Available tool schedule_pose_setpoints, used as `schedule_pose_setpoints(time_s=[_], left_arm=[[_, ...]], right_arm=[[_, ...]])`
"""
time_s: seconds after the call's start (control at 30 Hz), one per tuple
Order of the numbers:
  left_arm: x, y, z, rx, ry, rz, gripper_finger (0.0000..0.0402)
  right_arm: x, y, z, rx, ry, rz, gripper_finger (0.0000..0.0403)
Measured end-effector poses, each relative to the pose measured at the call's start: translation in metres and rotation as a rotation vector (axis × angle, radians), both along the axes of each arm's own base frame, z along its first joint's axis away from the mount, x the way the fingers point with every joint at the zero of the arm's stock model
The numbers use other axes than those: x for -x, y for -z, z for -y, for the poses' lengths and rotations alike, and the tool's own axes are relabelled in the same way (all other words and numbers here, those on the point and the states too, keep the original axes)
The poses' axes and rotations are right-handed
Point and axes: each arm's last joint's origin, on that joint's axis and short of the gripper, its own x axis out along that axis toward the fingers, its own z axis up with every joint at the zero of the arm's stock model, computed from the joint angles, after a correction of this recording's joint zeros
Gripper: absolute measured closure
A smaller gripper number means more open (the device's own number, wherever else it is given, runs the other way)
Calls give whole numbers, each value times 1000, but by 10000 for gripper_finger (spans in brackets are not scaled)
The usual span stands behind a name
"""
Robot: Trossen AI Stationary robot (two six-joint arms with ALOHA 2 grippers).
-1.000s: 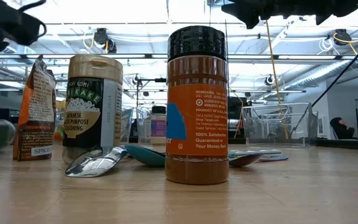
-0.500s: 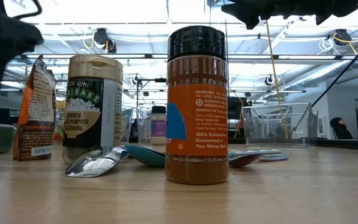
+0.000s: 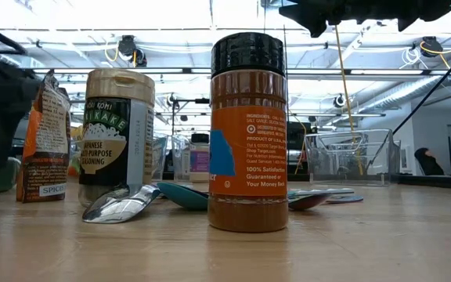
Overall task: Pick & Place Food Item
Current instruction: Put the green seasoning bottle into the middle transparent bin
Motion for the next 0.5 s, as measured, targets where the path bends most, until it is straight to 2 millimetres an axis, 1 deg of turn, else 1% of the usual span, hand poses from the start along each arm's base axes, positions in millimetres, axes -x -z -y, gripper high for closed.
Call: schedule_pose_setpoints(time_s=[0.13,0.27,0.4,0.5], left_arm=[[-1,10,1,39,21,51,72],[4,19,-4,44,-18,18,83],[7,22,-8,54,-41,-21,97],[4,22,-8,51,-30,12,106]], right_arm=[[0,0,0,0,0,0,177],[0,0,0,0,0,0,177],[0,0,0,0,0,0,177],[0,0,0,0,0,0,177]])
